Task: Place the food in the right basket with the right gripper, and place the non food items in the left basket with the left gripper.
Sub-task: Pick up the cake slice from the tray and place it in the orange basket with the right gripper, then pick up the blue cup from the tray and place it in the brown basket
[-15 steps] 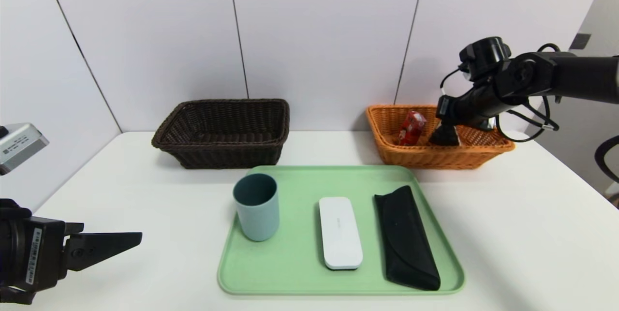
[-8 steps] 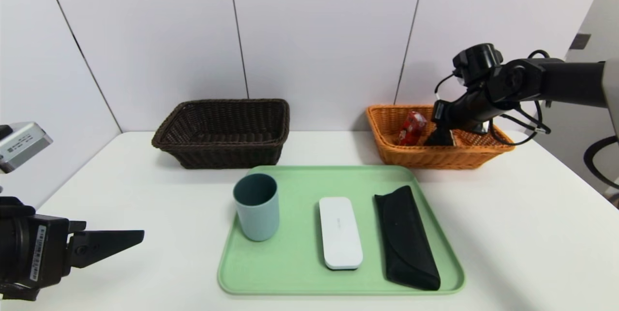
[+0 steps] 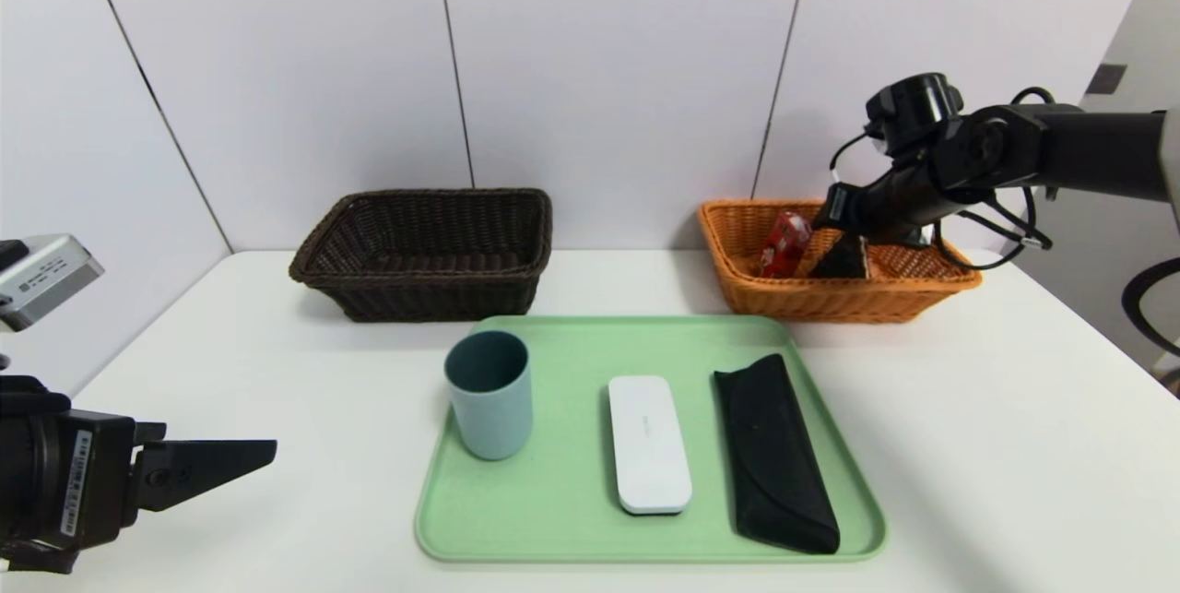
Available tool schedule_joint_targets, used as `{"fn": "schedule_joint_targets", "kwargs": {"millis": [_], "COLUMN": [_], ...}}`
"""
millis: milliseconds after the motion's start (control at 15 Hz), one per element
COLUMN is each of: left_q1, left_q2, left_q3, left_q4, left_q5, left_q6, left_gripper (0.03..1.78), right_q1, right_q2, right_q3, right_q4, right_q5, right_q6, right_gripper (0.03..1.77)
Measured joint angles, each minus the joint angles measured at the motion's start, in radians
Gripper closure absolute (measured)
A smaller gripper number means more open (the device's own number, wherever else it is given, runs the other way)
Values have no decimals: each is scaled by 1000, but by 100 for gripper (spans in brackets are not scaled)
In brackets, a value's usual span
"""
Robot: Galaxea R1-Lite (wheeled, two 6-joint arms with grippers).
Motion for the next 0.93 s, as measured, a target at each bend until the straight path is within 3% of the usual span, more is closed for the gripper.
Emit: {"fn": "schedule_joint_targets", "kwargs": {"millis": [533, 733, 933], "left_q1": [0, 0, -1], "left_q2": [-4, -4, 0], "left_q3": [-1, 0, -11], "left_q4": [0, 0, 0], "left_q5": [0, -5, -8], "left_q6": [-1, -3, -4], "left_gripper": [12, 12, 12], "right_q1": [6, 34, 77], "right_q2": [-118, -195, -272], "right_q3": [-1, 1, 3], "right_q4": [-33, 7, 89], "right_q5": [-1, 9, 12], "right_q6": [-105, -100, -49], "right_gripper": [26, 20, 17]}}
